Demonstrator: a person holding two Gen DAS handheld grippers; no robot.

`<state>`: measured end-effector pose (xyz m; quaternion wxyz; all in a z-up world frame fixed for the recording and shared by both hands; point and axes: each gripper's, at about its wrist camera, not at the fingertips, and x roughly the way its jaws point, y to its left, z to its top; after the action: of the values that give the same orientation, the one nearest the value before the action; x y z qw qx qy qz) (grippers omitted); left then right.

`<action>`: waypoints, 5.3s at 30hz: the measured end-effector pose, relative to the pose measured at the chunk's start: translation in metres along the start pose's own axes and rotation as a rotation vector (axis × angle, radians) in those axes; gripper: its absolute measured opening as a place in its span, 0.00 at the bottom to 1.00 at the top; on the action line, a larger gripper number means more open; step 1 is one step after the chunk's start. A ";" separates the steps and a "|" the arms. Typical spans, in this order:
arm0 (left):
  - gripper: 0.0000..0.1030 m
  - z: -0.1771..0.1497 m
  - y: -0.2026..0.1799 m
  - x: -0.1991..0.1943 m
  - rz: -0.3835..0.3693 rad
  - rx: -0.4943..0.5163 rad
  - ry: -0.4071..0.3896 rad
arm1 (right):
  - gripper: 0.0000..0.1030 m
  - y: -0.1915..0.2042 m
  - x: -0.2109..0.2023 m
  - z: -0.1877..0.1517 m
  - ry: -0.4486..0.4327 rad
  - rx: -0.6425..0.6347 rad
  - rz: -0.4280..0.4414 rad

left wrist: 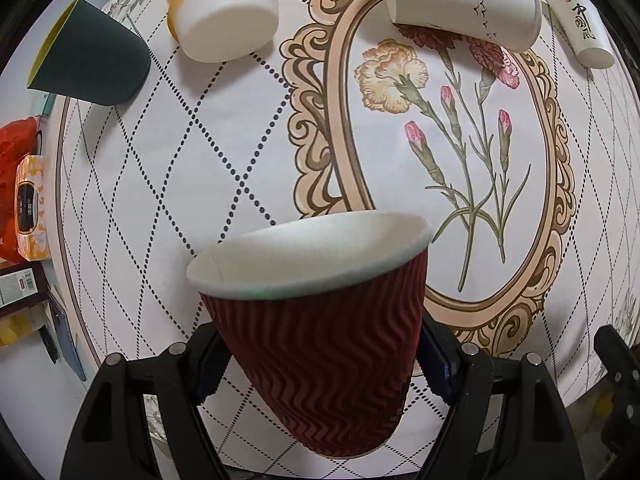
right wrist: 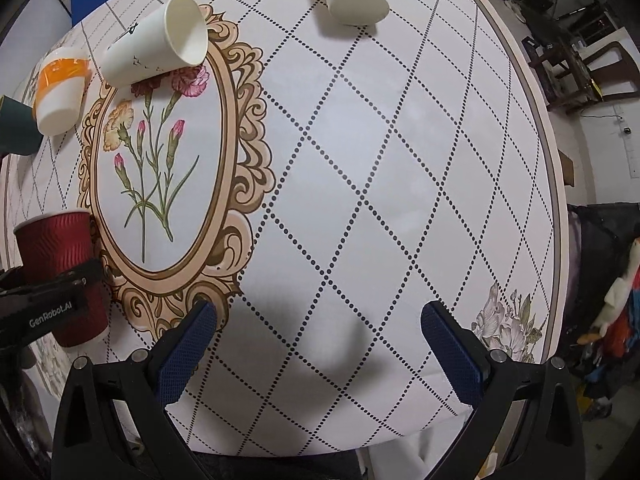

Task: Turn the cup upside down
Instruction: 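Lift the red cup with the left gripper and carry it toward the right tool, then grasp the red cup with the right gripper while the left gripper releases it, then rotate the right gripper to turn the red cup rim-down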

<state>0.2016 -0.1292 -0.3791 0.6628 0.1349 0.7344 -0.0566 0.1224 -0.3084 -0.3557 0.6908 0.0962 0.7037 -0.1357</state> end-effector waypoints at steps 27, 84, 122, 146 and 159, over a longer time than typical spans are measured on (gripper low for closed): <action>0.88 -0.014 0.043 0.013 -0.046 -0.129 0.009 | 1.00 0.001 -0.007 0.003 -0.021 -0.006 0.009; 0.88 -0.168 0.258 0.050 0.001 -0.648 -0.033 | 0.95 0.186 0.066 -0.165 -0.346 -3.204 -1.089; 0.88 -0.106 0.216 0.017 0.062 -0.545 -0.053 | 0.76 0.244 0.065 -0.132 -0.199 -2.564 -0.780; 0.88 -0.034 0.134 -0.001 0.016 -0.334 -0.080 | 0.76 0.199 0.048 -0.048 0.256 -1.315 -0.200; 0.88 -0.019 0.121 0.010 0.005 -0.311 -0.076 | 0.76 0.178 0.056 0.003 0.394 -0.892 -0.065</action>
<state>0.2155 -0.0076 -0.3749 0.7031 0.0304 0.7083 0.0545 0.1809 -0.1440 -0.4221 0.5137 -0.2071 0.8133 0.1783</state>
